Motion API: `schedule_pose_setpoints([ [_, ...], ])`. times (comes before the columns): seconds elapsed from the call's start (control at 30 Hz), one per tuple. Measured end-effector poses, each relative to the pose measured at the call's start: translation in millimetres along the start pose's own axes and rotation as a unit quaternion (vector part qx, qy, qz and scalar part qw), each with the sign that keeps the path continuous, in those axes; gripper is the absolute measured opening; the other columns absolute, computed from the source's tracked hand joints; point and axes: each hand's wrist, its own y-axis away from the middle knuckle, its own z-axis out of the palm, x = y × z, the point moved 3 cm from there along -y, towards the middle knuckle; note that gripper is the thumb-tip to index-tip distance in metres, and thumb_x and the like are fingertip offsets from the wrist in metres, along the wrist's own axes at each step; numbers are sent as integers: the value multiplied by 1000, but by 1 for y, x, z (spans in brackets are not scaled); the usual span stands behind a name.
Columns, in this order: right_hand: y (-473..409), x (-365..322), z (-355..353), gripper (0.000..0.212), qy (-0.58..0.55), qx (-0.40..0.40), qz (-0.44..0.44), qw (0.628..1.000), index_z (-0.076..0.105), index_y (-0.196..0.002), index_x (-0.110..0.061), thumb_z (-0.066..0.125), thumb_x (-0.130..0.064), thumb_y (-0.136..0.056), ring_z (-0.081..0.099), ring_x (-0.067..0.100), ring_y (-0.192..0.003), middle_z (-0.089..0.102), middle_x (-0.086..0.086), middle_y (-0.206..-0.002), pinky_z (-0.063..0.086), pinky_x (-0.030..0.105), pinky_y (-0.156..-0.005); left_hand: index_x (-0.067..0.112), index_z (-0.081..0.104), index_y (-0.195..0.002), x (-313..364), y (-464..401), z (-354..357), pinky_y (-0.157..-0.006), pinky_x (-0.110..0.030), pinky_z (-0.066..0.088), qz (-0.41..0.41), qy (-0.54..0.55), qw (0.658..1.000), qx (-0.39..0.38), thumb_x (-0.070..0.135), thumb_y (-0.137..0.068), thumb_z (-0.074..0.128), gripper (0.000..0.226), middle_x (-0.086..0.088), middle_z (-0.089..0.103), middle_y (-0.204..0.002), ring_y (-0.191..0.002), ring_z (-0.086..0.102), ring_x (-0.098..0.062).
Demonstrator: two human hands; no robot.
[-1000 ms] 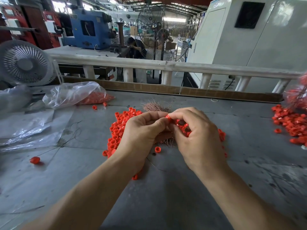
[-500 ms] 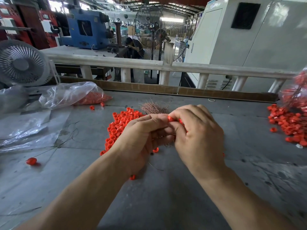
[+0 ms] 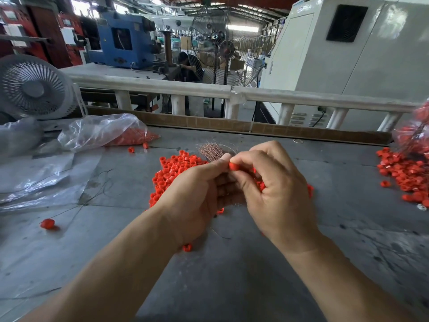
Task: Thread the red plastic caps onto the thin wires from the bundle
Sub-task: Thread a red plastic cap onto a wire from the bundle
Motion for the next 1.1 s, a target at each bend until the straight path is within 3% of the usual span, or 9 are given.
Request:
schedule_pose_setpoints([
  [0.17,0,-2,-1,11,-11,-1,6,1000,72,-98,-10,78,-14,-90,50,1,-82,61,-3,-95,46,15,-74,5,67,-110,2,-1,-3,-89,-36,53,30,-3,999,-10,30,-93,58,32,-13,70,-99,-89,68,-20],
  [0.3,-1,-3,0,14,-5,1,13,1000,71,-95,-10,81,-17,-87,47,-2,-80,59,-6,-91,40,8,-76,1,66,-116,4,1,-6,-96,-43,49,67,-12,997,21,22,-94,63,31,-18,67,-104,-92,66,-26],
  [0.47,1,-2,2,13,-1,9,28,1000,71,-99,-9,77,-12,-89,51,-2,-82,61,-6,-92,39,6,-79,-16,59,-122,7,-1,-12,-84,-36,51,117,-30,989,81,16,-93,68,44,-24,60,-105,-98,55,-34],
  [0.67,0,1,0,10,-3,9,39,999,74,-101,-10,75,-10,-90,61,7,-82,67,-3,-91,47,14,-75,5,70,-90,6,-1,-13,-75,-30,57,111,-59,990,56,12,-92,68,7,-9,66,-77,-74,63,-18],
  [0.87,3,7,3,10,-125,32,153,980,73,-92,-14,76,-6,-88,68,9,-76,71,-7,-82,51,13,-67,6,67,-99,9,0,-12,-64,-26,57,120,-39,988,85,15,-93,68,10,-7,69,-79,-70,64,-15],
  [1.1,1,7,0,8,-122,7,163,979,72,-91,-14,76,-8,-89,67,14,-75,70,-4,-83,53,21,-68,4,64,-98,22,3,-21,-56,-26,59,138,18,979,149,12,-96,65,8,-13,73,-80,-65,71,-19],
])
